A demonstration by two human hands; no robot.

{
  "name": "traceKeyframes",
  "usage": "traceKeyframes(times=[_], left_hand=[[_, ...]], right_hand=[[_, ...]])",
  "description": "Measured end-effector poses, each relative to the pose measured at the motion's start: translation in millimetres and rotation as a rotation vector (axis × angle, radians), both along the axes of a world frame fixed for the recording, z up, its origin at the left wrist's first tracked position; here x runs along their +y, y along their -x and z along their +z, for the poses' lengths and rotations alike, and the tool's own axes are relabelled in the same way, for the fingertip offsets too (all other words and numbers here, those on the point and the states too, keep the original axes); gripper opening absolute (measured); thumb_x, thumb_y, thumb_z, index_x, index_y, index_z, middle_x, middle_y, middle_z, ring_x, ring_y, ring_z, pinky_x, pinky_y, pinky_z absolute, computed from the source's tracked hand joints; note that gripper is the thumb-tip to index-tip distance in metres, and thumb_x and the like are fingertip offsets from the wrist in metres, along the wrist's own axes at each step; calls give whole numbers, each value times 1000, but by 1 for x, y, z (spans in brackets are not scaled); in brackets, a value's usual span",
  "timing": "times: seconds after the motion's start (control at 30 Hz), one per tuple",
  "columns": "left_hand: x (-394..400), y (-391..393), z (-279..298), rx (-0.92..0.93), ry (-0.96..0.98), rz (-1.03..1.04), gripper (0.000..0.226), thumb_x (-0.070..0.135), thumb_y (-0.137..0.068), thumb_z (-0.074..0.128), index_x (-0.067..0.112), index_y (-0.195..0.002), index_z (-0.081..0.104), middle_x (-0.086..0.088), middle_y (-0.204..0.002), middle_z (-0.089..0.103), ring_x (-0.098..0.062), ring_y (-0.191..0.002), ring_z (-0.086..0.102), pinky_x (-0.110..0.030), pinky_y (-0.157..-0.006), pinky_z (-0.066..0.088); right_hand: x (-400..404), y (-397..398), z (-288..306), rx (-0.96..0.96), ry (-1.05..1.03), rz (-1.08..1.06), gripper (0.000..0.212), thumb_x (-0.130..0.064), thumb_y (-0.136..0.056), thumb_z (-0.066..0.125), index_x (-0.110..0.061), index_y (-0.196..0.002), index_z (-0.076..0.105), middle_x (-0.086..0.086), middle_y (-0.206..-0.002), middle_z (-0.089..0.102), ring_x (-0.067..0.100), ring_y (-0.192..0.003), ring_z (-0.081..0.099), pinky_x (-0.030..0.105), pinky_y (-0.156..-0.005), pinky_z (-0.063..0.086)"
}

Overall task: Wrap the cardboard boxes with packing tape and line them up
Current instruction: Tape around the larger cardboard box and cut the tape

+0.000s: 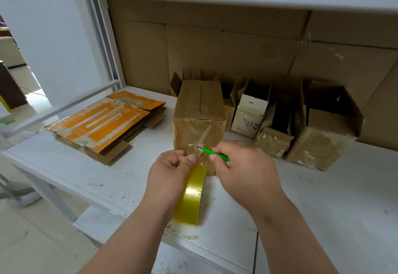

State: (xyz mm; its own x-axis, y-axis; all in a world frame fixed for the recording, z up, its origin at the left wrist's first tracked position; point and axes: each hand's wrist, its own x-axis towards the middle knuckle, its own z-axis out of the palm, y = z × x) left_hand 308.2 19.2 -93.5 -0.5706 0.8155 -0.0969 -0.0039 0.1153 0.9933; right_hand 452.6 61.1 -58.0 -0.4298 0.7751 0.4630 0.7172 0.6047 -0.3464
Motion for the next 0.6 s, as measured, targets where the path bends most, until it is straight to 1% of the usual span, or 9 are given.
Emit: traceKeyframes(times=[0.1, 0.2, 0.3, 0.47, 0.53, 0.6], left_hand=[[1, 0, 0, 22, 5, -10, 22, 31, -89, 72, 10, -80, 74, 10, -110, 62, -9, -94, 61, -36, -88, 49], [2, 0, -1, 35, 1, -17, 21, 30, -89, 72, 12, -78, 75, 12, -110, 61, -9, -96, 60, -38, -90, 49], [2, 0, -2, 32, 6, -22, 21, 29, -89, 72, 14, -74, 76, 10, -110, 61, -11, -99, 61, -40, -93, 49], [2, 3, 0, 34, 11, -31, 21, 31, -88, 73, 15, -76, 76, 12, -109, 60, -9, -98, 60, -38, -89, 49], [3, 3, 0, 29, 18, -29, 21, 30, -88, 74, 16, -72, 75, 12, -110, 60, -11, -98, 61, -38, -89, 49], [4, 3, 0, 23, 15, -35, 22, 28, -87, 75, 18, -67, 74, 12, -110, 60, -12, -100, 61, -41, -92, 50]], right_hand=[[-1, 4, 5, -40, -26, -8, 13, -35, -93, 57, -26, -93, 66, -5, -80, 63, 21, -72, 59, 28, -56, 33], [-1, 9, 7, -47, -38, -13, 13, -34, -93, 57, -24, -90, 65, -4, -79, 62, 22, -70, 58, 28, -54, 29], [-2, 14, 8, -68, -24, -1, 13, -33, -94, 54, -25, -91, 64, -5, -81, 61, 22, -72, 57, 28, -55, 30], [1, 13, 10, -90, 13, -27, 16, -36, -97, 51, -26, -96, 63, -6, -86, 61, 19, -78, 58, 29, -61, 36], [3, 9, 11, -110, 26, -52, 17, -37, -97, 50, -26, -96, 63, -6, -86, 60, 17, -79, 57, 29, -61, 36], [5, 3, 9, -123, 38, -72, 16, -37, -96, 51, -26, -95, 64, -6, -84, 60, 17, -77, 56, 28, -60, 37]])
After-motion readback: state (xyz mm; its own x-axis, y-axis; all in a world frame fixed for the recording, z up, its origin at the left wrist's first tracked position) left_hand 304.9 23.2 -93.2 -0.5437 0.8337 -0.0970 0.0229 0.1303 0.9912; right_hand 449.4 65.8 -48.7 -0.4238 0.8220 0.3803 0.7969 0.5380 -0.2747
